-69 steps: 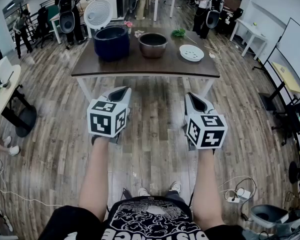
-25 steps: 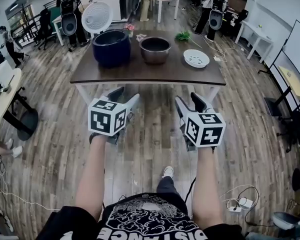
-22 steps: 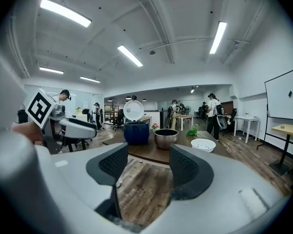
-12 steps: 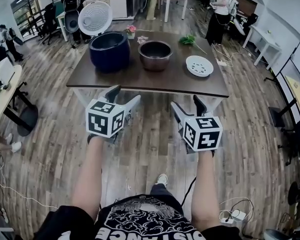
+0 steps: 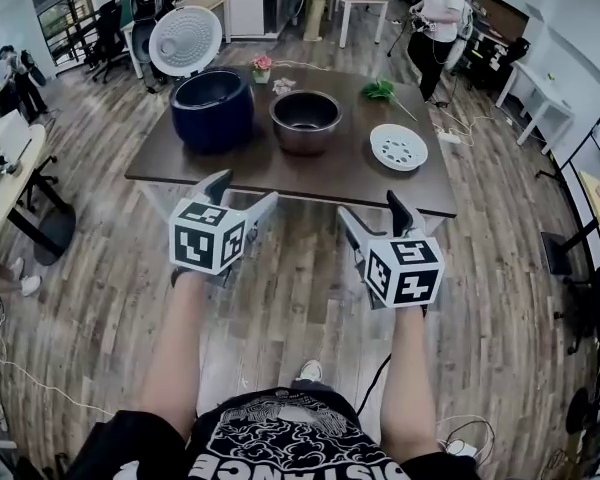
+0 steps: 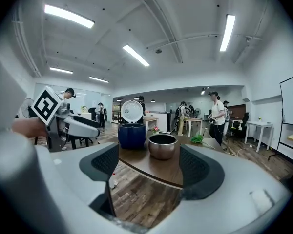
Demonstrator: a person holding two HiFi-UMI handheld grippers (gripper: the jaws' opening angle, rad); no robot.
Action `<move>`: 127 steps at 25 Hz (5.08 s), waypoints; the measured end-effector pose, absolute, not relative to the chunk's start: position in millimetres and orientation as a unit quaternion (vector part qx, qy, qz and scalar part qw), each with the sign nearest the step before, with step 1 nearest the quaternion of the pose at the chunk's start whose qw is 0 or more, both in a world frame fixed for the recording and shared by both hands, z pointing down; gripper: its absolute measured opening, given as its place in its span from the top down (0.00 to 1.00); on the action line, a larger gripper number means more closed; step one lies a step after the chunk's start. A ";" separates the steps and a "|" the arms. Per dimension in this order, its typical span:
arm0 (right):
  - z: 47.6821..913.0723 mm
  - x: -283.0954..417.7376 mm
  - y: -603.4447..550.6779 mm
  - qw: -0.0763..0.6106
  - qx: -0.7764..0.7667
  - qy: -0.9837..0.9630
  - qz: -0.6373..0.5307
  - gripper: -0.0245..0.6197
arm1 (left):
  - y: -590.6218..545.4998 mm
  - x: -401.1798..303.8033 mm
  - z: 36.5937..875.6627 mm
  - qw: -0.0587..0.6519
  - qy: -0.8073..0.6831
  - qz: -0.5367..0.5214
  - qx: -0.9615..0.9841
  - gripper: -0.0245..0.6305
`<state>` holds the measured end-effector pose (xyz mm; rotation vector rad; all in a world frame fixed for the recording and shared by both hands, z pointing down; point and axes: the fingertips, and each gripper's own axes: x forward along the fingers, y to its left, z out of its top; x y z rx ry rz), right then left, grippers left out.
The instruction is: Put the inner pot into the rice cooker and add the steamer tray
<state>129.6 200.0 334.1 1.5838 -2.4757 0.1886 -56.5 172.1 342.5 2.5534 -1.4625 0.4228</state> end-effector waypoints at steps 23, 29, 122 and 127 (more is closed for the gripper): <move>343.7 179.6 110.7 0.094 0.500 -0.858 0.073 0.38 | 100.4 -24.1 345.3 0.098 -0.539 0.140 0.825 0.37; 345.2 185.3 95.5 0.094 0.501 -0.857 0.076 0.38 | 89.3 -22.9 347.7 0.104 -0.547 0.136 0.819 0.37; 410.1 120.6 -280.5 0.167 0.486 -0.849 0.125 0.40 | -278.2 -80.1 408.7 0.158 -0.546 0.148 0.809 0.37; 427.9 117.2 -282.0 0.173 0.475 -0.851 0.146 0.41 | -268.1 -86.2 431.3 0.189 -0.552 0.156 0.797 0.37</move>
